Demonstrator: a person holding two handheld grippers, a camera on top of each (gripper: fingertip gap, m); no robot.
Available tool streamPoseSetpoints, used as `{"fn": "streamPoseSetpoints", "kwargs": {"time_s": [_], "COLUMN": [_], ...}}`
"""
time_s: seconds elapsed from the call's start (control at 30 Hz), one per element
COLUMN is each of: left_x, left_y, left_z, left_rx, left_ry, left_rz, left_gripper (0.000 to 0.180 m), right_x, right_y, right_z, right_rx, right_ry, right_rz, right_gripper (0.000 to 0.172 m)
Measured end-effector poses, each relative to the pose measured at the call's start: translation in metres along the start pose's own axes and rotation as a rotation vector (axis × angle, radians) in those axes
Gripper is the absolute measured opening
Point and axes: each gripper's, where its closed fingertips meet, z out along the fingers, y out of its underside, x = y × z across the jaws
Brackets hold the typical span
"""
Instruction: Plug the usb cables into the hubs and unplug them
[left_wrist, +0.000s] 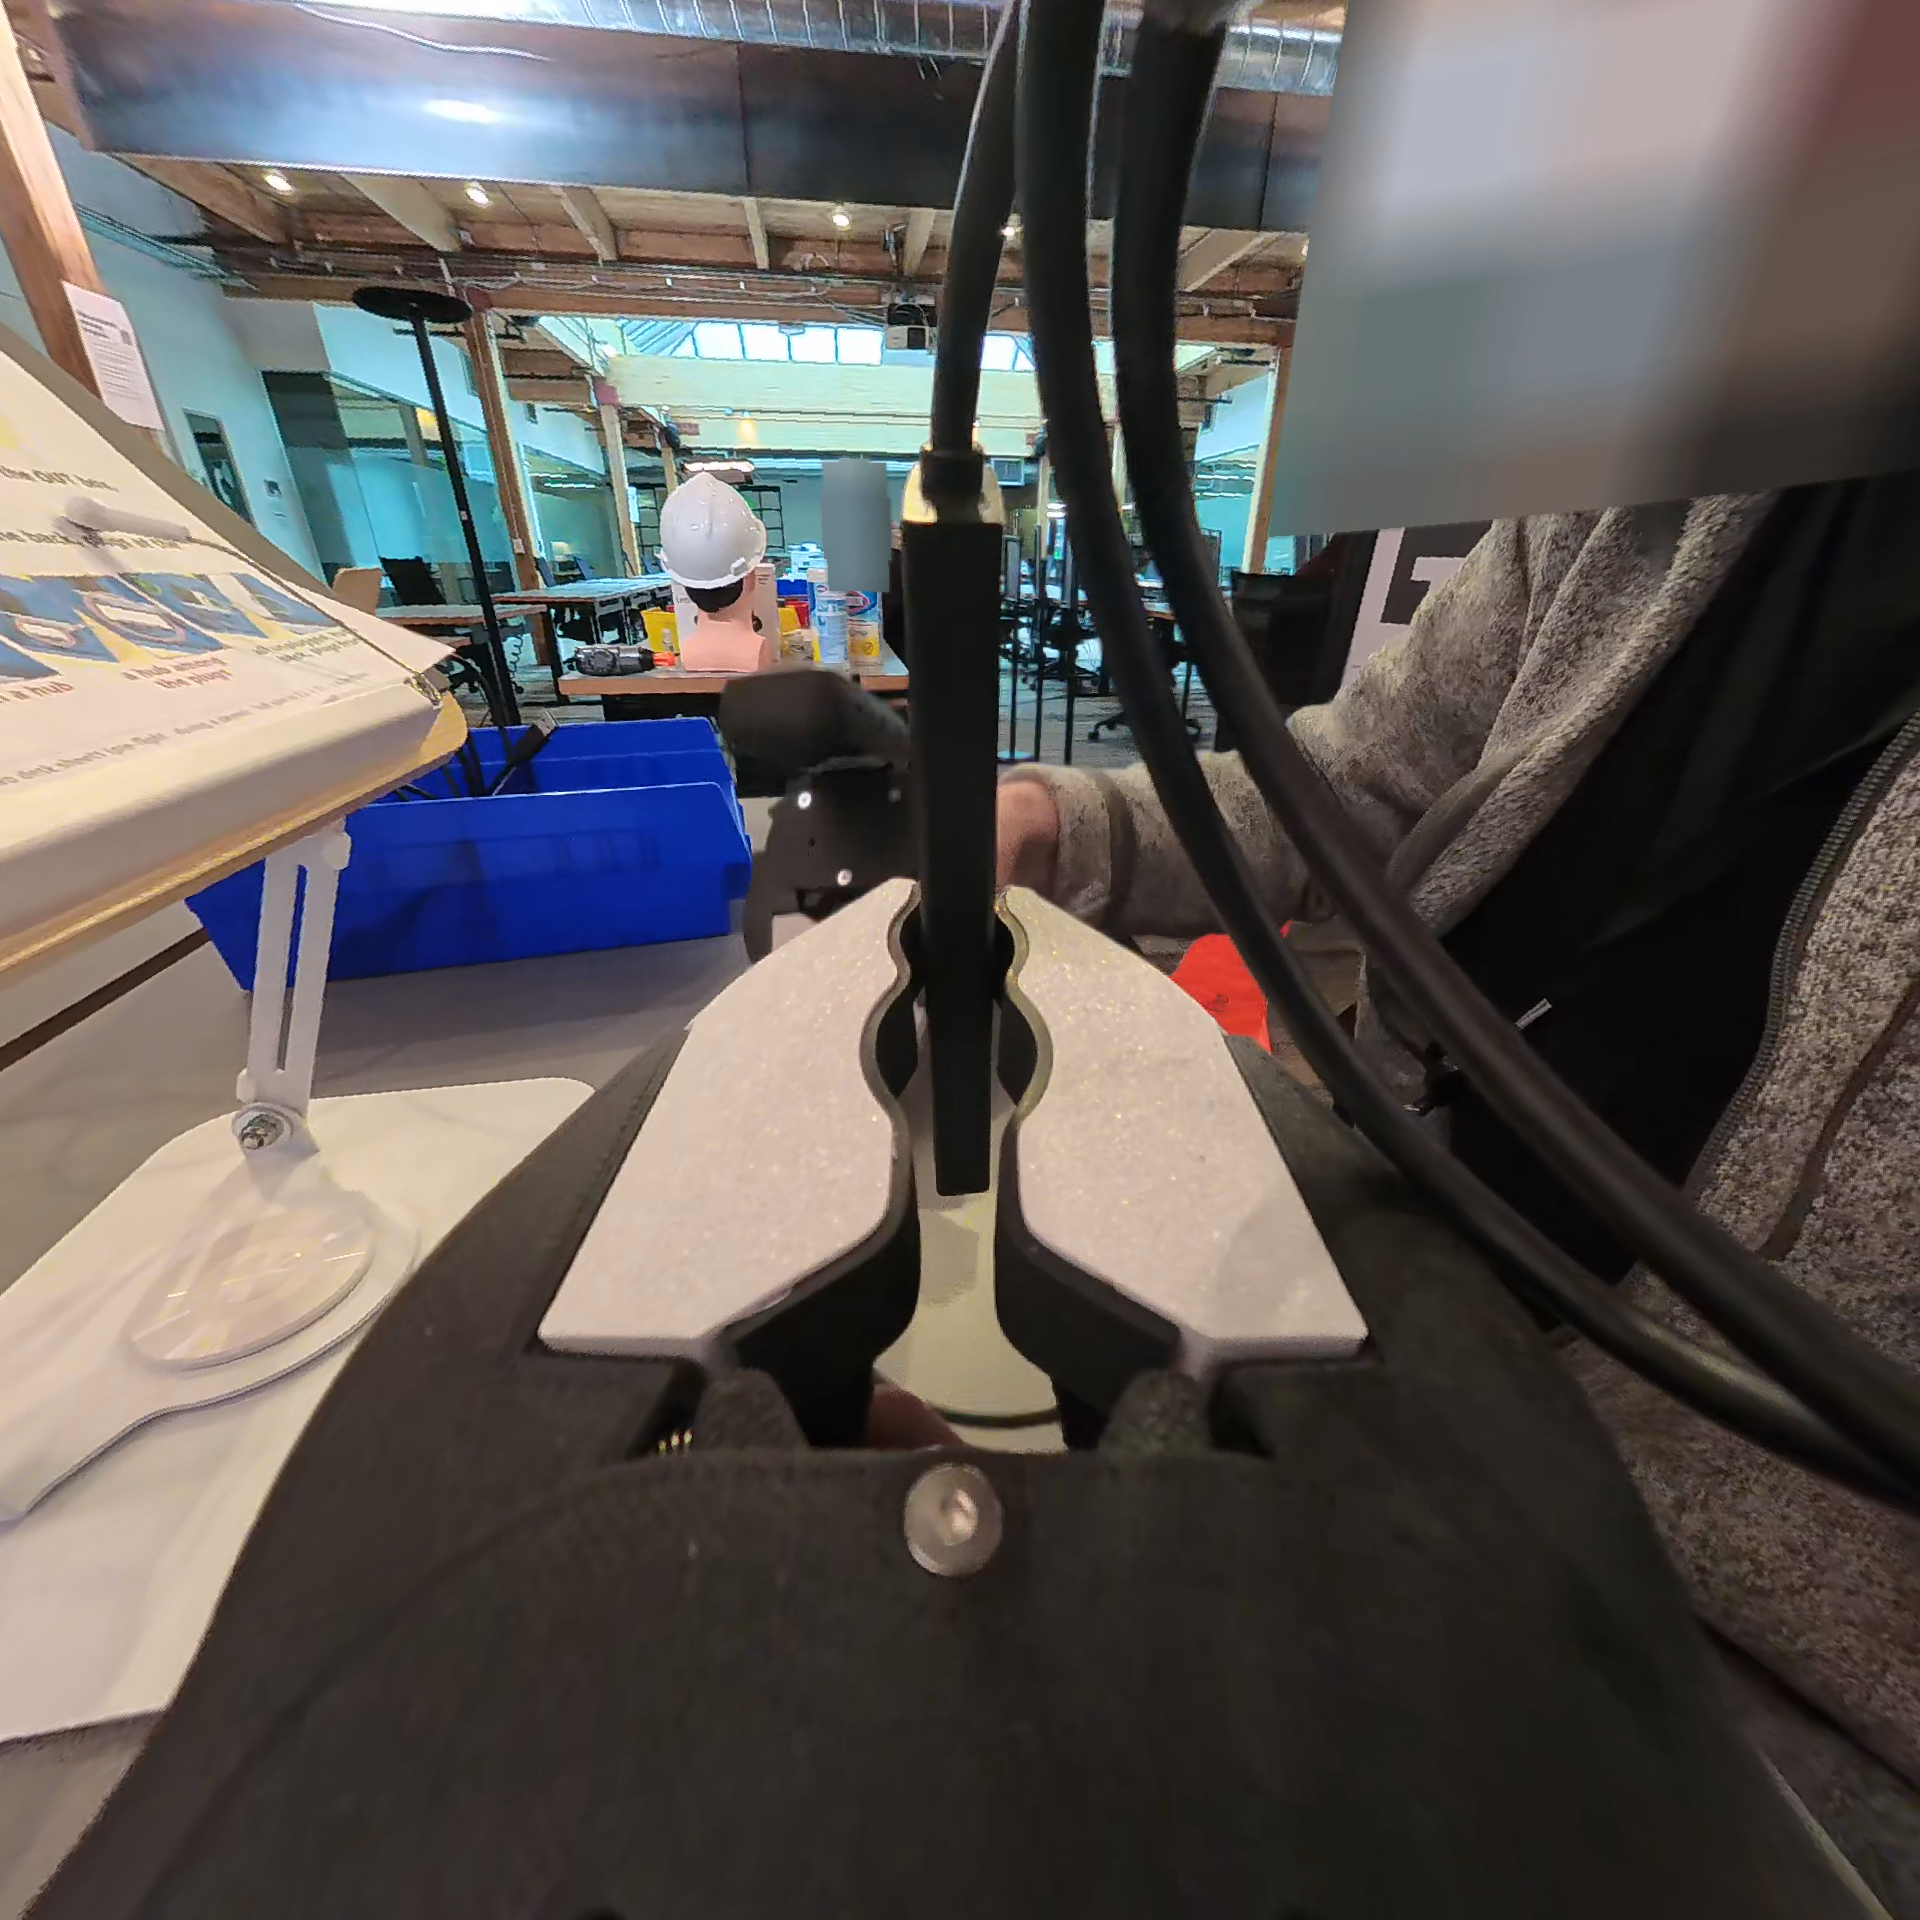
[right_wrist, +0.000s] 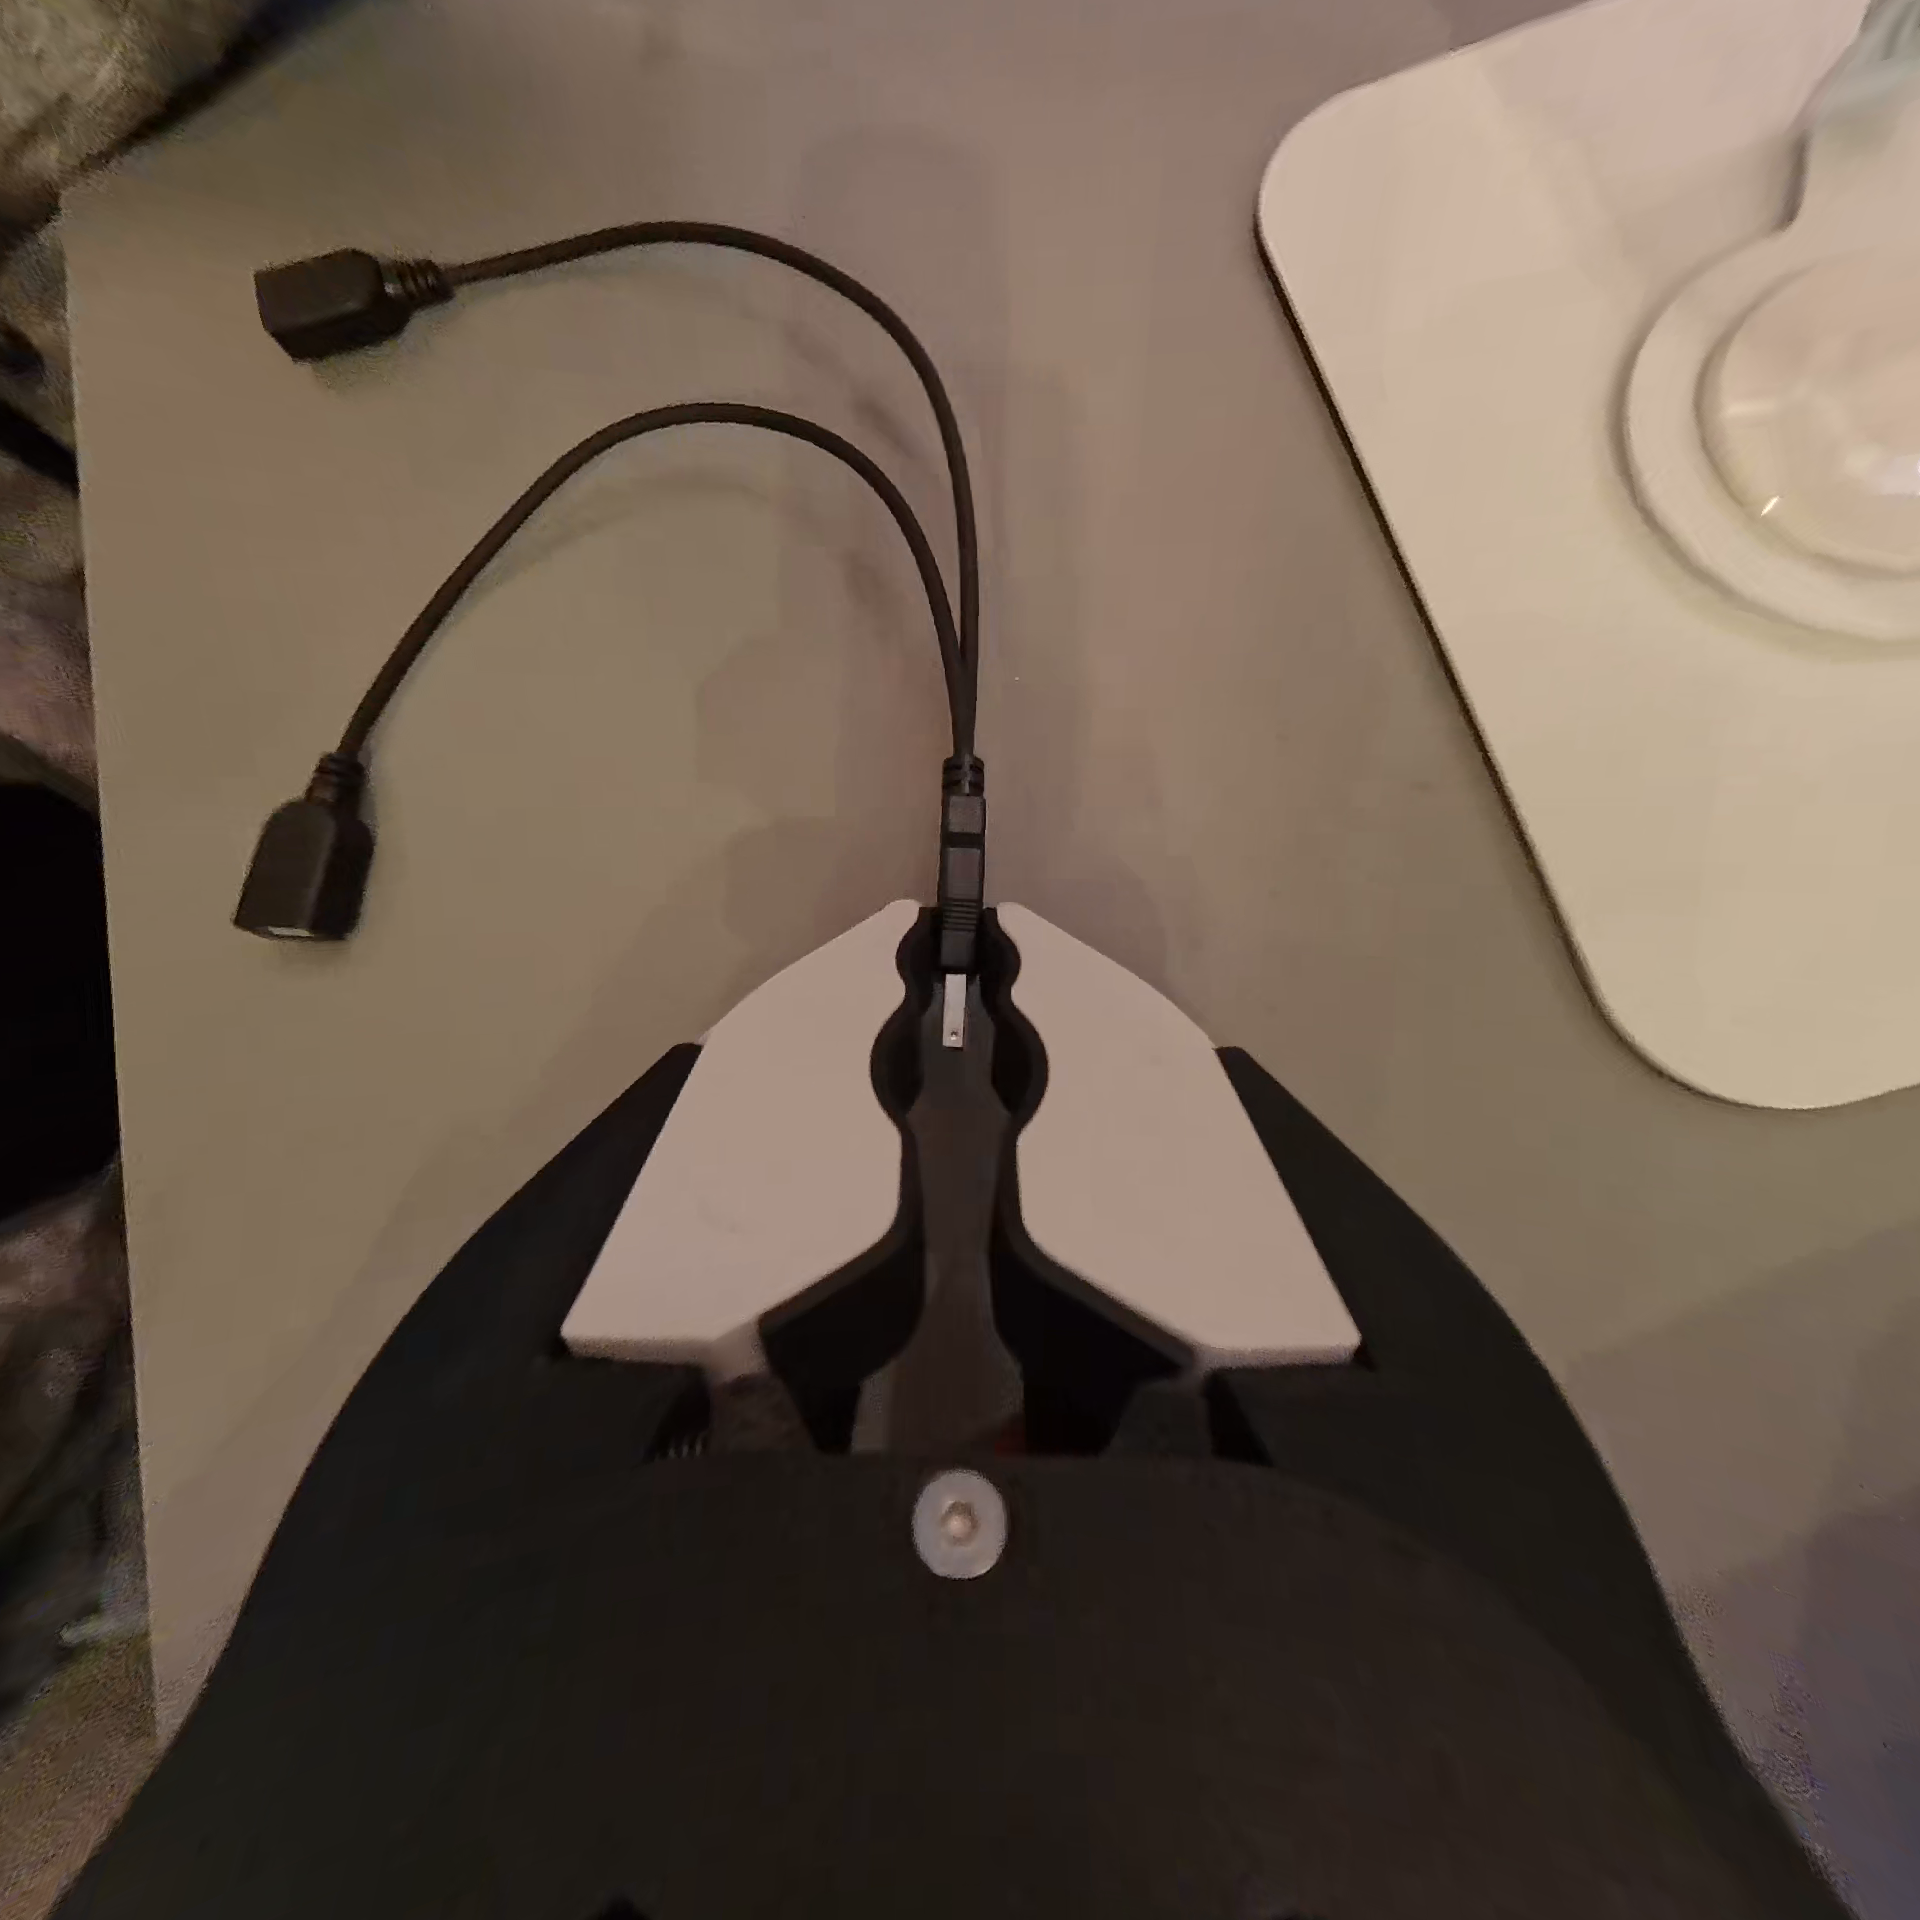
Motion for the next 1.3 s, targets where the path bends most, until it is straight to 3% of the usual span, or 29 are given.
{"fn": "streamPoseSetpoints", "kwargs": {"time_s": [0.33, 0.43, 0.6, 0.73, 0.83, 1.0, 1.13, 1.3], "left_x": [0.001, 0.000, -0.004, -0.004, -0.003, -0.004, -0.005, -0.005], "left_y": [0.000, -0.003, 0.001, 0.001, 0.001, 0.006, 0.008, 0.012], "left_z": [0.000, -0.002, 0.000, 0.001, 0.002, 0.003, 0.003, 0.004], "left_rx": [-0.017, -0.005, -0.035, -0.043, -0.043, -0.059, -0.064, -0.076], "left_ry": [-0.006, -0.014, -0.041, -0.047, -0.047, -0.046, -0.047, -0.040], "left_rz": [0.016, 0.020, 0.024, 0.032, 0.031, 0.024, 0.015, 0.010], "left_gripper": [0.010, 0.010, 0.010, 0.010, 0.010, 0.010, 0.010, 0.010], "right_x": [0.035, 0.053, 0.061, 0.047, 0.030, -0.006, -0.026, -0.043], "right_y": [-0.032, -0.046, -0.083, -0.108, -0.084, -0.035, -0.008, 0.015], "right_z": [-0.089, -0.119, -0.171, -0.200, -0.173, -0.089, -0.038, -0.004], "right_rx": [-0.386, -0.487, -0.495, -0.401, -0.477, -0.544, -0.546, -0.535], "right_ry": [0.220, 0.400, 0.801, 1.150, 1.138, 0.908, 0.747, 0.572], "right_rz": [-0.518, -0.603, -0.755, -0.829, -0.895, -0.930, -0.859, -0.677], "right_gripper": [0.008, 0.009, 0.009, 0.009, 0.009, 0.008, 0.009, 0.015]}}
